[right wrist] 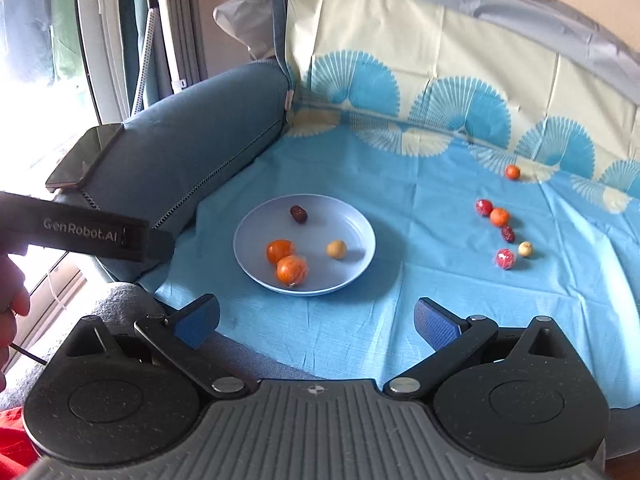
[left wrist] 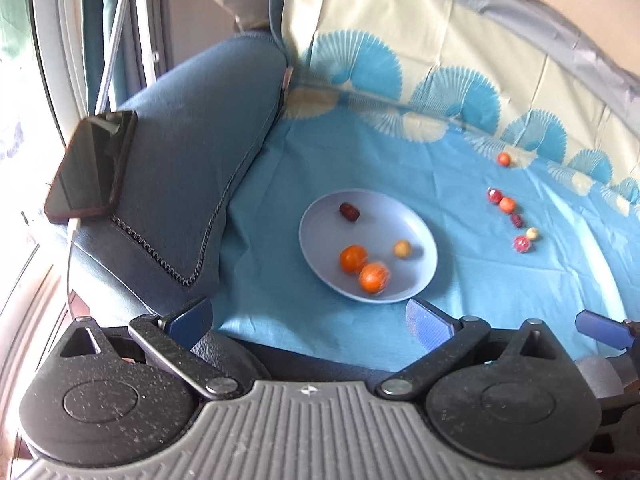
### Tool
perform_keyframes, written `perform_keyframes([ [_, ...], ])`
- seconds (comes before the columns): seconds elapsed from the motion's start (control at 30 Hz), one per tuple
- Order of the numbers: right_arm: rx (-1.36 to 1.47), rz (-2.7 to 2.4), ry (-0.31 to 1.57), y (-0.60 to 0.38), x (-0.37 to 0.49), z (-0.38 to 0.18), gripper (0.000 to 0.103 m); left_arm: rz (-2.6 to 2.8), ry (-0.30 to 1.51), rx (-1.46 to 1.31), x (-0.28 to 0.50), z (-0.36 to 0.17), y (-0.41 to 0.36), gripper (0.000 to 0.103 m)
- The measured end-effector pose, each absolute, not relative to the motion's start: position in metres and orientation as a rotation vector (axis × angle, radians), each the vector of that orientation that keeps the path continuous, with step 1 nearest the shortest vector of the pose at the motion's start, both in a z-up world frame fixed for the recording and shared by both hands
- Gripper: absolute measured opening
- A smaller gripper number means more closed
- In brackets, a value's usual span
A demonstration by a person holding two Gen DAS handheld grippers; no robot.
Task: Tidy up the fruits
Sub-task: 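Lift both grippers away from the plate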
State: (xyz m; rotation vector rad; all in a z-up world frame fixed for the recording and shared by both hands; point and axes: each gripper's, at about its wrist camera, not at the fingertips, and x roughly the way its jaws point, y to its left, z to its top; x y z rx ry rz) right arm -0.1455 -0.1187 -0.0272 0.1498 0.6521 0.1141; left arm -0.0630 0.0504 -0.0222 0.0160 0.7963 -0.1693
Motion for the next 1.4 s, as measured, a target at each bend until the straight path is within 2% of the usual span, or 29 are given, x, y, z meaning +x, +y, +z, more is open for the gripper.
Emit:
perform_keyframes([
  [0.4, 0.112, 0.112, 0.561, -0.117, -0.175, -0.005, 0.102, -0.192, 0.711, 0.034, -0.094, 0.0, 0.047, 0.103],
  [1.4, 0.15, 0.083, 0.54, -0.126, -0.181, -0.004, 0.102, -0.195, 0.718, 0.067, -0.095, 0.002, 0.04, 0.103],
])
